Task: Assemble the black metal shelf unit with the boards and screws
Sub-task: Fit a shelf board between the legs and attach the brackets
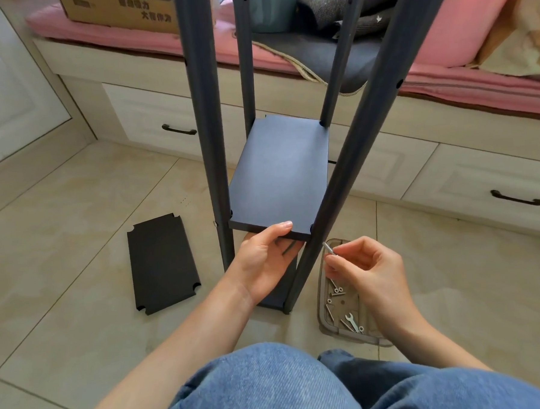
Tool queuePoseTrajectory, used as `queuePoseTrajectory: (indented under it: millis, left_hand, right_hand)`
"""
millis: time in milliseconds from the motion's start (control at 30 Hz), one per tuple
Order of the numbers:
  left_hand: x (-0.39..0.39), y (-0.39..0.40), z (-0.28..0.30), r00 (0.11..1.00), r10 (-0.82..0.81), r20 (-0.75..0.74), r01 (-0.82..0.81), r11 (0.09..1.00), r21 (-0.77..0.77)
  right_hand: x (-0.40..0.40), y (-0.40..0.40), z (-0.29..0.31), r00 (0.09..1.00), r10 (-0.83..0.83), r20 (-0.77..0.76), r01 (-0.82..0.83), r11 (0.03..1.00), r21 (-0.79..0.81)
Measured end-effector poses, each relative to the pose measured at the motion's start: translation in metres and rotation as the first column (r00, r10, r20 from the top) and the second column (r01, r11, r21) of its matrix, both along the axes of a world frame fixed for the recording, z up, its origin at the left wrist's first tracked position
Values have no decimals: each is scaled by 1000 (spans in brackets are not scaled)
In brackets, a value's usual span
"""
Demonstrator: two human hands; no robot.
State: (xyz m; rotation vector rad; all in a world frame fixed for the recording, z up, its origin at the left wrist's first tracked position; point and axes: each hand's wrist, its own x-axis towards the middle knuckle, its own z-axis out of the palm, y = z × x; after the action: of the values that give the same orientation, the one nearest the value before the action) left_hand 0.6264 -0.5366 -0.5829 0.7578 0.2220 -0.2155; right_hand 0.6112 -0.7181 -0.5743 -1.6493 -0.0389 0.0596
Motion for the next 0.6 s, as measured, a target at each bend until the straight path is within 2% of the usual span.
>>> queuePoseTrajectory:
  millis: [100, 267, 467, 600]
  left_hand:
    - [0, 0, -1, 1000, 11, -4, -11, 1000, -11]
    - [0, 1, -3, 1000, 29, -6, -29, 999, -29]
    - [0, 3, -4, 1000, 27, 0, -27, 999, -32]
    - [0, 3, -3, 1000, 20, 12, -20, 999, -25]
  right_hand:
    - [-1, 0, 0, 999, 12, 43, -10, 999, -47]
    - [-2, -1, -3, 978, 40, 206, 8, 974, -226]
    - [6, 7, -5, 987, 19, 161, 0, 993, -117]
    - [8, 6, -6, 992, 30, 125, -18, 995, -98]
